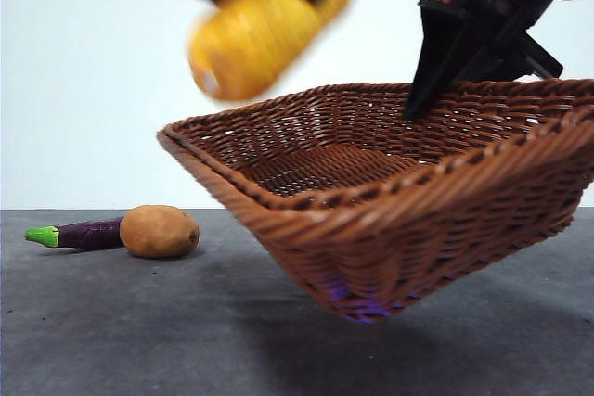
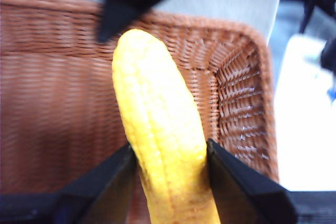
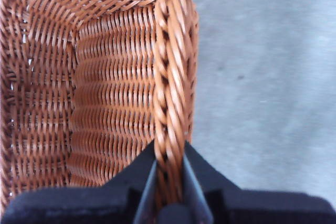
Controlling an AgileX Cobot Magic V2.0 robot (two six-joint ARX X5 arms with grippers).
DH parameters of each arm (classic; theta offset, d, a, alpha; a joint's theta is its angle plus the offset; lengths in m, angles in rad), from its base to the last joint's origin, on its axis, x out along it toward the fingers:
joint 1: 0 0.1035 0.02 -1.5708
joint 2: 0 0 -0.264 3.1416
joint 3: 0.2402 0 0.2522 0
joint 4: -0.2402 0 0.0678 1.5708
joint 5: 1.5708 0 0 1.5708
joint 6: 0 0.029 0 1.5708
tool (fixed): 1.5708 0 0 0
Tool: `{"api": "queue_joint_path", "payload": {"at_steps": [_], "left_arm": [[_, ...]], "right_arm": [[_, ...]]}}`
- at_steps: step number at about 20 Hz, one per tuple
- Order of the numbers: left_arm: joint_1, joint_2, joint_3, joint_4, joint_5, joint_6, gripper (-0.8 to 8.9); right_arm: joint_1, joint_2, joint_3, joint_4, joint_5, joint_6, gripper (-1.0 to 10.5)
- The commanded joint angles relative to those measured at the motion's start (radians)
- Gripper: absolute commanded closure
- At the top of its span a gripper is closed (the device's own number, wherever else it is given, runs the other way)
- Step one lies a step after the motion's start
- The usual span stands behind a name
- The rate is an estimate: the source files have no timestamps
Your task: Help me put the vegetables on the table into the basket
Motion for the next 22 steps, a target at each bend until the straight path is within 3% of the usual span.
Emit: {"api": "queue_joint_path", "payload": {"at_steps": [1,3,6,11,12,14,15,22], "left_arm": [[-0.007,0.098,0.001,0.023,-0.003,0.031,8.22],[-0.008,0.166,0.001,0.039,0.003,0.045,8.22],[-0.011,0.199,0.001,0.088,0.127,0.044,8.22],[-0.015,0.204,0.001,0.108,0.127,0.043,8.10],[-0.015,0.207,0.001,0.109,0.129,0.043,7.41],[-0.016,0.210,0.001,0.110,0.130,0.043,4.08],[-0.021,0.210,0.001,0.113,0.130,0.043,3.06],[-0.027,0.208,0.002,0.116,0.129,0.034,3.06]], "right_arm": [[0.018,0.000,-0.005,0.017,-0.008,0.033,9.6],[0.027,0.000,-0.005,0.018,-0.007,0.040,9.6],[0.031,0.000,-0.005,0.018,-0.003,0.041,9.6],[0.031,0.000,-0.005,0.019,-0.003,0.044,9.6],[0.031,0.000,-0.005,0.020,-0.003,0.045,9.6],[0.031,0.000,-0.005,0.025,-0.004,0.047,9.6],[0.031,0.000,-0.005,0.030,-0.004,0.047,9.6],[0.031,0.000,-0.005,0.043,-0.002,0.047,9.6]]}}
